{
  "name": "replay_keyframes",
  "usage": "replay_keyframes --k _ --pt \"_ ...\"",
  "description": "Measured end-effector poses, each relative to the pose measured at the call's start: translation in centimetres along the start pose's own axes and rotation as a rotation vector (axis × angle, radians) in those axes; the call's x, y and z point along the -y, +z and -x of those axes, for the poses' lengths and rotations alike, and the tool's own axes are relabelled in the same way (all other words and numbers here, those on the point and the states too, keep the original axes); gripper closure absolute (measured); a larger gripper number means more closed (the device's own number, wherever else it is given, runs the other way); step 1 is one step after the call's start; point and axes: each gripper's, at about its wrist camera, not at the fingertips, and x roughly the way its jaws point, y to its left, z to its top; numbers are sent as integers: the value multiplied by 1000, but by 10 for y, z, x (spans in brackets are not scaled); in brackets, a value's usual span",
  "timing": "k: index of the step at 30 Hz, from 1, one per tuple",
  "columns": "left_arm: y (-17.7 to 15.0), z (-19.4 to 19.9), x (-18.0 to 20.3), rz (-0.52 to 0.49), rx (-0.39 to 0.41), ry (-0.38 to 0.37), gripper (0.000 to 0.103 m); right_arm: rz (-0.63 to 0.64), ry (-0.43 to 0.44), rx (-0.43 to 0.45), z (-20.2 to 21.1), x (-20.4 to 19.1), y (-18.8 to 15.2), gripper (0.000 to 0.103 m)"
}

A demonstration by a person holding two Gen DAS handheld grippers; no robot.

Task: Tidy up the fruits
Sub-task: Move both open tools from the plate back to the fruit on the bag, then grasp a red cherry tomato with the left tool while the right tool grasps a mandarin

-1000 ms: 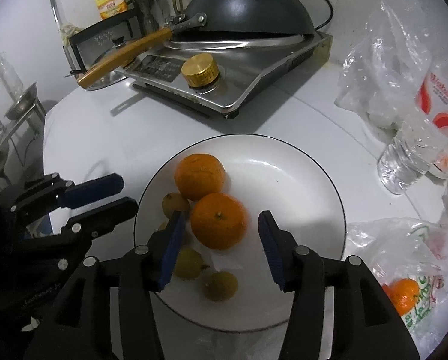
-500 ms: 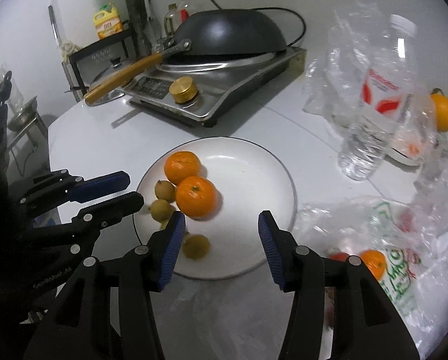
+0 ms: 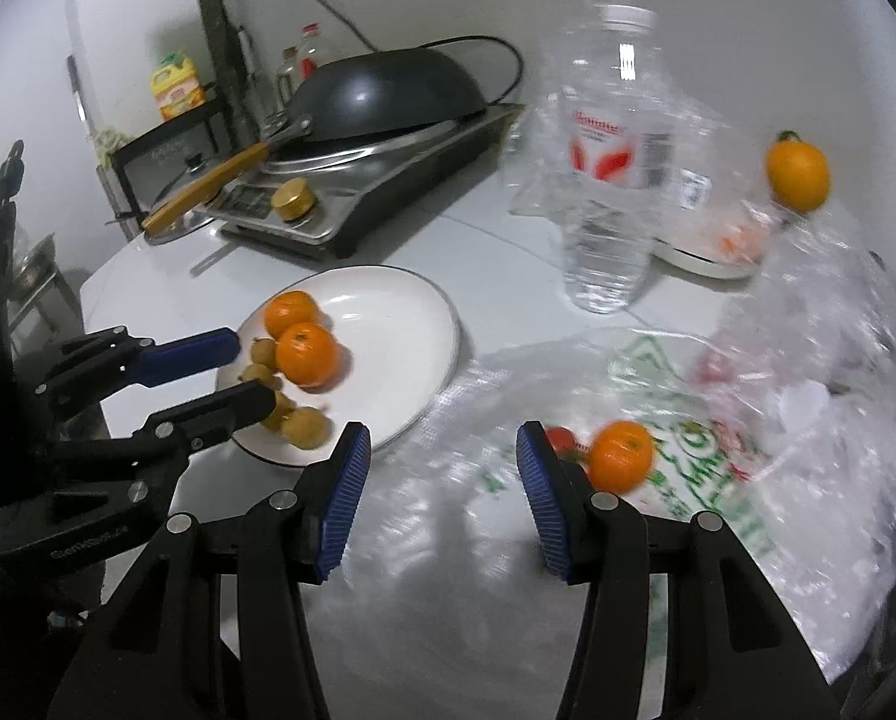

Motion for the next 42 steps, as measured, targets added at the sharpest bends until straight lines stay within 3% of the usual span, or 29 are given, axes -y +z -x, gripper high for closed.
replay_keyframes --k 3,20,42 --pt "4 -1 12 -14 4 -11 52 -22 -17 8 7 14 -6 49" --pt "12 -16 61 -101 -31 -42 52 -119 -56 15 20 73 -35 50" --pt "23 -39 69 -97 -56 9 52 -128 31 -37 -32 96 -17 50"
